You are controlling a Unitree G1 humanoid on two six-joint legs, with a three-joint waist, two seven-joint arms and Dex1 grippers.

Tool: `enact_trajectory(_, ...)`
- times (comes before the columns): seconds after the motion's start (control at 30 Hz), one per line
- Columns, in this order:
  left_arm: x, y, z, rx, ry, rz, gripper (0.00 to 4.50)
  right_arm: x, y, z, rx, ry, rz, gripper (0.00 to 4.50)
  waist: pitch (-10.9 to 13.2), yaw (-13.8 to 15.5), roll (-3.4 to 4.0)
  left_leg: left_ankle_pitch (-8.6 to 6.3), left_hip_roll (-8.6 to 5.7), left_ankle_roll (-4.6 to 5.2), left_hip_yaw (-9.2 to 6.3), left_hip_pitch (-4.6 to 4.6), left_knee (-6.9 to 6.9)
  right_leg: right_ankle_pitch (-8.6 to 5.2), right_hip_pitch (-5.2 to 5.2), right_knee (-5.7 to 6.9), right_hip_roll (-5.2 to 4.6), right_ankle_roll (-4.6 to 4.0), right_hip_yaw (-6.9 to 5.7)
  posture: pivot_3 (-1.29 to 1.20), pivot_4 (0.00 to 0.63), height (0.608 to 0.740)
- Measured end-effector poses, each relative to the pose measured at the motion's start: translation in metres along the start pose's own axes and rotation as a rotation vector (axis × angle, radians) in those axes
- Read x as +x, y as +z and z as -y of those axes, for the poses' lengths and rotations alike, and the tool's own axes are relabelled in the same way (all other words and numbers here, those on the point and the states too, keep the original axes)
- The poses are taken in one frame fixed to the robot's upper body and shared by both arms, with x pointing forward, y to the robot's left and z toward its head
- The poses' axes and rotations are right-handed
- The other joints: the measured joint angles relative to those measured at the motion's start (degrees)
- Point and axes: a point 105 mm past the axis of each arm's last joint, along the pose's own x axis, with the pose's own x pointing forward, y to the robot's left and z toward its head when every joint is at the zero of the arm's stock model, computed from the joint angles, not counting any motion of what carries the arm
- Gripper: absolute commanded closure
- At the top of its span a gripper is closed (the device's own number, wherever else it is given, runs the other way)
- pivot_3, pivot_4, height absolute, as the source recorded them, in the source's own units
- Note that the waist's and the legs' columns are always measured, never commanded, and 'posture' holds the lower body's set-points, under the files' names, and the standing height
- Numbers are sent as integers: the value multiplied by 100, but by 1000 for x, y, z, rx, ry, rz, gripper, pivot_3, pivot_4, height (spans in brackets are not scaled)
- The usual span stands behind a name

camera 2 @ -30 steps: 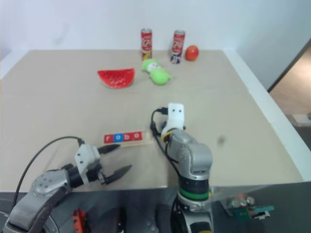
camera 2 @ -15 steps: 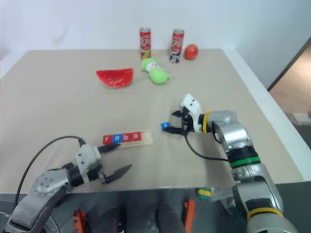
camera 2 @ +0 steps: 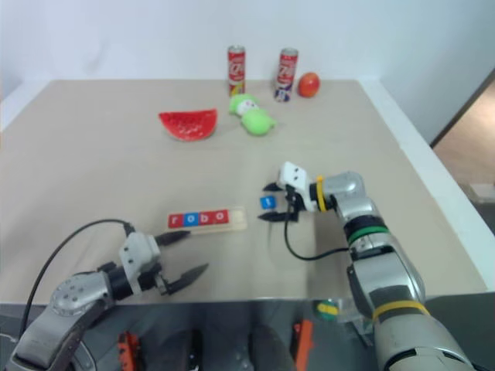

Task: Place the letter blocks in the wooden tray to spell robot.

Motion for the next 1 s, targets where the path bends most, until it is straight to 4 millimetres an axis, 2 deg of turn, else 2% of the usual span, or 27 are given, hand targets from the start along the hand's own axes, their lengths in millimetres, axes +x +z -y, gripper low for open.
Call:
enact_trajectory(0.2,0,4,-3,1,15,15,0,-1,-3,-1,5,-6,7,265,0,0,0,1,4,-2,-6,16,0,2,16,3,5,-5,-5,0,150,740)
enact_trajectory(0.57,3,8,-5,20,-8,27,0,-6,-12,-10,135,-4,44,265,-1,6,0,1,2,-2,-13,38,2,0,42,2,4,-3,-12,0,150,740)
enact_trajectory(0.6,3,8,-5,20,-9,27,0,-9,-13,-11,148,-3,48,589,-1,8,0,1,1,-2,-13,38,3,-1,43,2,3,-2,-12,0,150,740)
enact_trajectory(0.63,3,8,-5,20,-9,26,0,-9,-13,-11,149,-1,47,643,-1,8,0,1,1,-2,-12,38,3,-1,43,2,2,-1,-11,0,150,740)
enact_trajectory(0.73,3,9,-5,22,-13,27,0,-13,-16,-14,165,-6,40,1688,-1,9,-1,1,1,-2,-14,38,4,-1,44,2,3,-1,-13,0,150,740)
enact_trajectory(0.8,3,9,-5,24,-17,27,0,-14,-17,-17,182,-6,47,1815,-2,7,-2,1,2,-2,-15,40,4,-1,46,2,5,-2,-14,0,150,740)
enact_trajectory(0.83,4,10,-5,28,-24,31,0,-14,-17,-18,192,-4,52,2452,-2,7,-2,1,3,-2,-15,41,4,-1,46,2,6,-2,-14,0,150,740)
enact_trajectory(0.9,4,11,-5,30,-28,34,0,-13,-16,-20,199,-2,52,3116,-2,7,-2,1,3,-2,-14,42,4,-2,46,2,6,-1,-13,0,150,740)
enact_trajectory(0.93,4,11,-5,31,-29,34,0,-13,-16,-20,201,-3,51,3312,-2,7,-2,1,3,-2,-14,42,4,-2,46,2,7,0,-13,0,150,740)
enact_trajectory(1.0,5,12,-5,33,-30,36,0,-13,-16,-20,209,-8,49,3312,-2,6,-2,1,3,-2,-13,43,4,-2,46,2,7,0,-12,0,150,740)
